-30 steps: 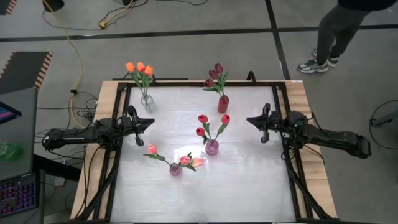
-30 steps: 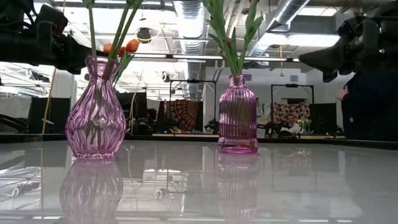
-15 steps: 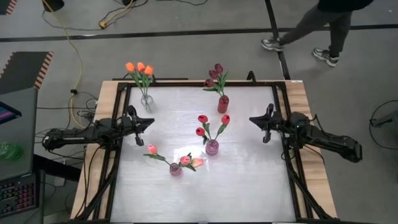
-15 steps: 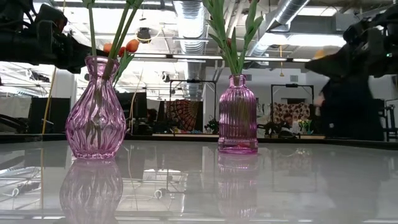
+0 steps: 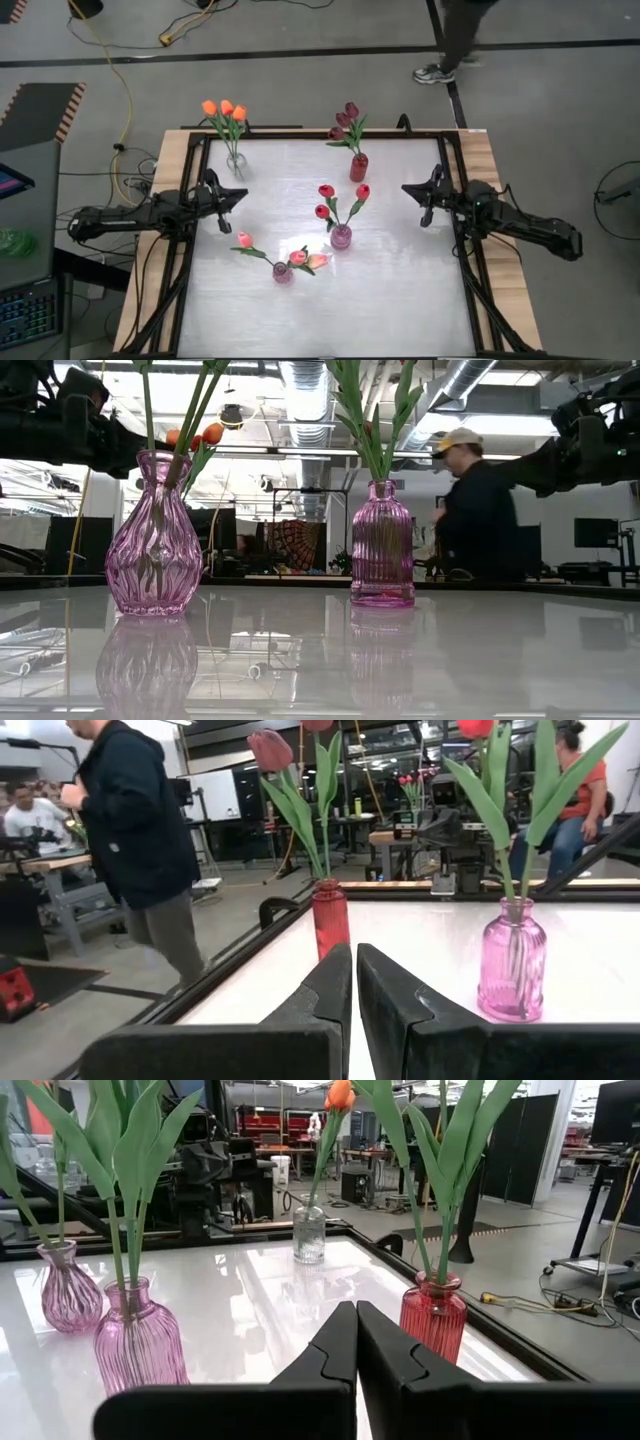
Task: Sort flowers into vase by color
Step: Return to Home Position
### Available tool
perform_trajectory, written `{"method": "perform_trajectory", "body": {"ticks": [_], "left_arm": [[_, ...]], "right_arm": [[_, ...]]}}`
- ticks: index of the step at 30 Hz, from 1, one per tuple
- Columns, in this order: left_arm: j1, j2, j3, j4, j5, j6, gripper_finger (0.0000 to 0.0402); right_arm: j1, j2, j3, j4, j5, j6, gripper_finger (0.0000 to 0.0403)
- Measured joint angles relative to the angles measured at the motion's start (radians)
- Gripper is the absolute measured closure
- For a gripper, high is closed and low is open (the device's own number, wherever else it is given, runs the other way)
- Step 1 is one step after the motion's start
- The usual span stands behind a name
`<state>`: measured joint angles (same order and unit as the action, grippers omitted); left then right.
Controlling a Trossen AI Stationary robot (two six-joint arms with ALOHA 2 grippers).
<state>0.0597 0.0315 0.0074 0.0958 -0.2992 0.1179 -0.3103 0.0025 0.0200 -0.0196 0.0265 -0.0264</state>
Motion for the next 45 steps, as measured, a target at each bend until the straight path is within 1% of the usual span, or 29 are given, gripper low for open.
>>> {"method": "perform_trajectory", "body": {"ticks": [15, 29, 45], "left_arm": [[0.0, 0.001, 0.0, -0.023, -0.001, 0.015, 0.0393], [0.0, 0.001, 0.0, -0.023, 0.001, 0.02, 0.0393], [0.0, 0.001, 0.0, -0.023, 0.002, 0.015, 0.0393]], "right_arm": [[0.0, 0.0, 0.0, -0.002, 0.0, 0.0, 0.037], [0.117, 0.0, 0.001, -0.003, 0.0, 0.0, 0.037], [0.127, 0.0, 0.001, -0.003, 0.0, 0.0, 0.037]]}}
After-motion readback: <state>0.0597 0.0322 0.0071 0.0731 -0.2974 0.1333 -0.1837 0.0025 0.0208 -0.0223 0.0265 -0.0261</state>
